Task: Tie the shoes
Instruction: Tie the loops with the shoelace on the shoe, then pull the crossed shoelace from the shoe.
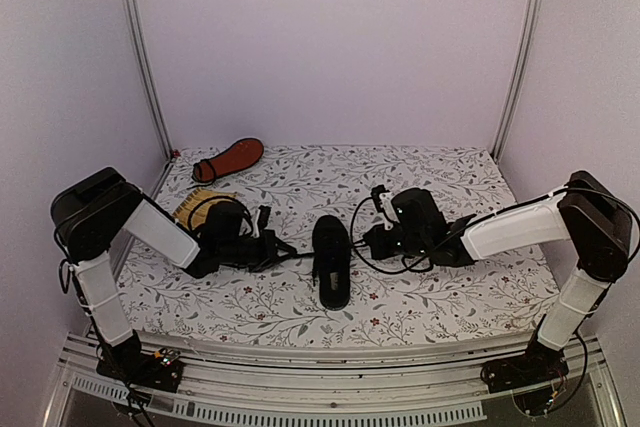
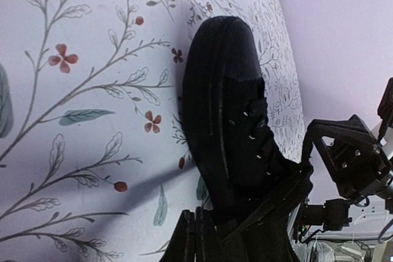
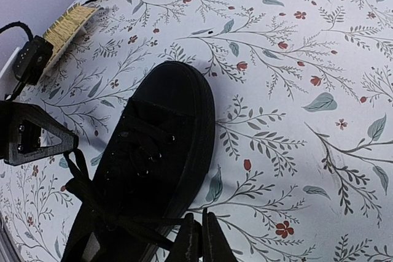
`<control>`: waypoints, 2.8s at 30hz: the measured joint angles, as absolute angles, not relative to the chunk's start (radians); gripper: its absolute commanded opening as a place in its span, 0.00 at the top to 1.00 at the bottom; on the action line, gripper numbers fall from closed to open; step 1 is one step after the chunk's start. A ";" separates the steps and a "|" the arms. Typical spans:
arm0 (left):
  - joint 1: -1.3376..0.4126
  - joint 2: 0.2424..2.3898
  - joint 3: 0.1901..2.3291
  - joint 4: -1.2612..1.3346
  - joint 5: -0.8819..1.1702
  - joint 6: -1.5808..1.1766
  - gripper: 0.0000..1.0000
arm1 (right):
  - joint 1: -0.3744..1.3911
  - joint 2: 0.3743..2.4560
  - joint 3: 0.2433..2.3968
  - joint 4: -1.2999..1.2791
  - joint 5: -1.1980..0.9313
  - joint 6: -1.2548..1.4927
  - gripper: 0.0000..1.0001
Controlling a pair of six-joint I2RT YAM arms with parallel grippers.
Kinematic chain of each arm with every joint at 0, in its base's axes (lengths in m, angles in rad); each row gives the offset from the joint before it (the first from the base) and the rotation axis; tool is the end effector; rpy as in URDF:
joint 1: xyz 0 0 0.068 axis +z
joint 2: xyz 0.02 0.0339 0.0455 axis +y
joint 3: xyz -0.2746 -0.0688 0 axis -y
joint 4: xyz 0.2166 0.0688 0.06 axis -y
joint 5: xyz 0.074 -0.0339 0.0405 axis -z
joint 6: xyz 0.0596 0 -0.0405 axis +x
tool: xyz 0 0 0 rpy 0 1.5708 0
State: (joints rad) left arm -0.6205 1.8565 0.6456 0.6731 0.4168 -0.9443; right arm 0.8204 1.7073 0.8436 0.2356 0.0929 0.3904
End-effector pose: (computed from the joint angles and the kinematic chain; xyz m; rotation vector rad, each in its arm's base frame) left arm 0.2627 -0.2174 0.1296 -0.1006 2.3729 -1.2978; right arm 0.2438 0.2534 0.1815 -0.4289 2.2146 0.5679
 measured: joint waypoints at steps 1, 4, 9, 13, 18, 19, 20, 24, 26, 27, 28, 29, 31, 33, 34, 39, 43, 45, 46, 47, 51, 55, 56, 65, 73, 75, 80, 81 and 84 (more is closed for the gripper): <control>-0.618 1.856 0.641 0.673 0.413 -0.947 1.00 | 0.818 1.707 0.843 0.236 0.092 0.392 0.98; -0.609 1.856 0.627 0.671 0.406 -0.950 1.00 | 0.814 1.707 0.843 0.239 0.091 0.395 0.98; -0.603 1.856 0.615 0.676 0.413 -0.950 1.00 | 0.809 1.707 0.843 0.248 0.072 0.397 0.98; -0.602 1.853 0.614 0.693 0.446 -0.926 0.69 | 0.805 1.707 0.843 0.256 0.039 0.391 0.98; -0.596 1.785 0.617 0.658 0.443 -0.866 0.47 | 0.804 1.709 0.869 0.253 -0.018 0.357 0.98; -0.595 1.763 0.621 0.643 0.435 -0.845 0.46 | 0.804 1.712 0.887 0.253 -0.033 0.349 0.98; -0.595 1.742 0.628 0.625 0.428 -0.824 0.45 | 0.804 1.718 0.909 0.255 -0.047 0.339 0.98; -0.595 1.678 0.671 0.568 0.422 -0.695 0.43 | 0.804 1.770 0.997 0.270 -0.095 0.312 0.97; -0.595 1.666 0.692 0.549 0.443 -0.633 0.44 | 0.804 1.810 1.041 0.273 -0.115 0.302 0.94; -0.595 1.665 0.706 0.537 0.462 -0.599 0.44 | 0.804 1.833 1.060 0.274 -0.122 0.297 0.93; -0.595 1.664 0.718 0.530 0.480 -0.566 0.45 | 0.804 1.854 1.076 0.276 -0.130 0.295 0.91; -0.596 1.664 0.726 0.524 0.496 -0.540 0.45 | 0.803 1.874 1.090 0.277 -0.136 0.294 0.87; -0.601 1.664 0.739 0.511 0.536 -0.485 0.46 | 0.801 1.925 1.117 0.277 -0.158 0.292 0.73; -0.604 1.665 0.755 0.496 0.580 -0.435 0.46 | 0.796 1.936 1.119 0.277 -0.168 0.294 0.60; -0.606 1.667 0.764 0.490 0.599 -0.414 0.45 | 0.791 1.939 1.119 0.273 -0.175 0.299 0.54; -0.645 1.703 0.836 0.448 0.655 -0.295 0.44 | 0.760 1.892 1.080 0.284 -0.199 0.311 0.36; -0.693 1.756 0.904 0.398 0.675 -0.210 0.43 | 0.711 1.765 0.965 0.304 -0.229 0.327 0.31; -0.715 1.796 0.956 0.352 0.679 -0.167 0.43 | 0.678 1.696 0.898 0.329 -0.253 0.342 0.31; -0.725 1.816 0.984 0.326 0.679 -0.145 0.43 | 0.662 1.670 0.865 0.347 -0.268 0.350 0.32; -0.733 1.835 1.010 0.305 0.678 -0.125 0.43 | 0.649 1.651 0.835 0.362 -0.279 0.358 0.34; -0.752 1.873 1.057 0.248 0.677 -0.070 0.44 | 0.623 1.652 0.761 0.397 -0.336 0.379 0.38; -0.754 1.919 1.110 0.192 0.676 -0.029 0.49 | 0.624 1.719 0.735 0.455 -0.437 0.393 0.41; -0.754 1.928 1.119 0.181 0.675 -0.024 0.51 | 0.624 1.739 0.735 0.471 -0.461 0.398 0.42; -0.754 2.009 1.179 0.118 0.682 0.015 0.64 | 0.626 1.882 0.800 0.542 -0.606 0.416 0.49; -0.754 2.016 1.188 0.107 0.673 0.019 0.73 | 0.626 1.957 0.861 0.568 -0.696 0.419 0.55; -0.754 2.016 1.188 0.107 0.665 0.015 0.76 | 0.626 1.965 0.863 0.570 -0.709 0.419 0.55; -0.754 2.016 1.188 0.107 0.642 0.011 0.84 | 0.626 1.974 0.863 0.570 -0.722 0.419 0.60; -0.754 2.016 1.188 0.108 0.640 0.011 0.85 | 0.626 1.974 0.863 0.572 -0.726 0.419 0.61; -0.754 2.016 1.188 0.109 0.636 0.009 0.91 | 0.626 1.983 0.863 0.577 -0.743 0.418 0.67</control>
State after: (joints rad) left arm -0.7536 2.0163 1.1885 0.1085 0.6357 0.0086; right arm 0.6262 1.9831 0.8627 0.5774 -0.7433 0.4179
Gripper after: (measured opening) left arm 0.143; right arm 0.381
